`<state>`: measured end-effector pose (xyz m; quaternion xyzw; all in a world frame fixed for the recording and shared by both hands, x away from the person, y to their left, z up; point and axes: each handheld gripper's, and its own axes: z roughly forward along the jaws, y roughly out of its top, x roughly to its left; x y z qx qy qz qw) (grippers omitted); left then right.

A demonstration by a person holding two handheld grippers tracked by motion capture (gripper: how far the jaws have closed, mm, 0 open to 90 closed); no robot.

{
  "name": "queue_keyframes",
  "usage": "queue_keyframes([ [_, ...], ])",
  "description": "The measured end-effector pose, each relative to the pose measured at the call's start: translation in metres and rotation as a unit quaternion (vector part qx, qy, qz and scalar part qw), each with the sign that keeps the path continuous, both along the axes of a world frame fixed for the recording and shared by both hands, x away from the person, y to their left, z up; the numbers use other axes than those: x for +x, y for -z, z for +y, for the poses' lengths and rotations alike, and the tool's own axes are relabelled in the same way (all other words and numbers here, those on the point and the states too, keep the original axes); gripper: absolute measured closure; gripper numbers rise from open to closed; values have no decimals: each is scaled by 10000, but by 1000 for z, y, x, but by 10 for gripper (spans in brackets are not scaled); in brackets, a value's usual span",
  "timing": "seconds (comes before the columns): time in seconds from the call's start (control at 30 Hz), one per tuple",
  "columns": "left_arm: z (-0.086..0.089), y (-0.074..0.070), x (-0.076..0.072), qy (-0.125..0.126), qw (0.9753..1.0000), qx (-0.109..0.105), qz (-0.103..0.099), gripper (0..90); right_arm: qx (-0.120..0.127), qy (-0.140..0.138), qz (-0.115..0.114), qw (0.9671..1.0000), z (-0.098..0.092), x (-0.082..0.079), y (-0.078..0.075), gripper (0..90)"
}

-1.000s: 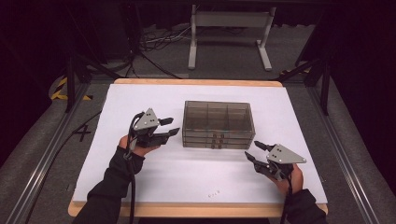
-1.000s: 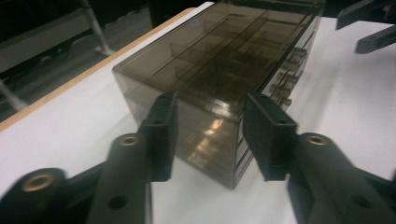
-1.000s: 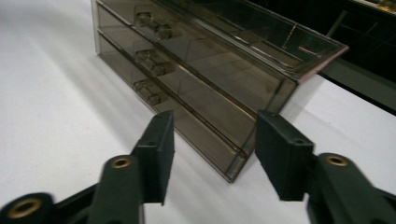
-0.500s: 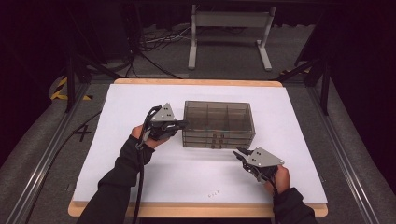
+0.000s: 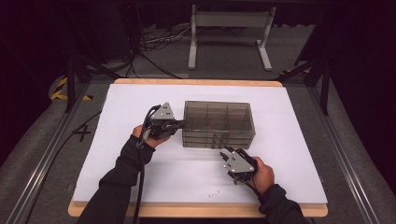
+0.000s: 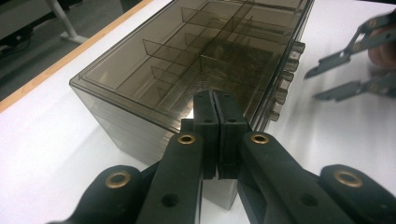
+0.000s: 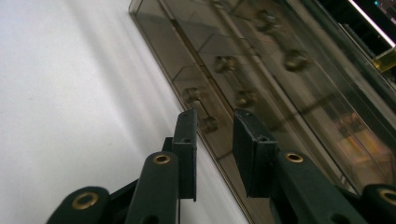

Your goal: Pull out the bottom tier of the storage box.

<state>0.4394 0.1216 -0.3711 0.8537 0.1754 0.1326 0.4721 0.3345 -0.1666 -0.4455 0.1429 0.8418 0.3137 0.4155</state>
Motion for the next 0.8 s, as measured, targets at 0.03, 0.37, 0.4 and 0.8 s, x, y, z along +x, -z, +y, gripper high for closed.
queue_keyframes([
  [0.03,0,0,0,-8,10000,-22,-8,895,-101,9,-65,9999,5,1,2,708],
  [0.37,-2,0,-2,-74,10000,18,-47,899,-721,186,-356,9966,24,7,16,744],
  [0.4,-1,0,-2,-68,10000,24,-44,899,-838,226,-402,9954,26,7,17,755],
  [0.8,-1,1,-4,-137,9999,-48,-17,899,806,536,785,9922,29,1,8,599],
])
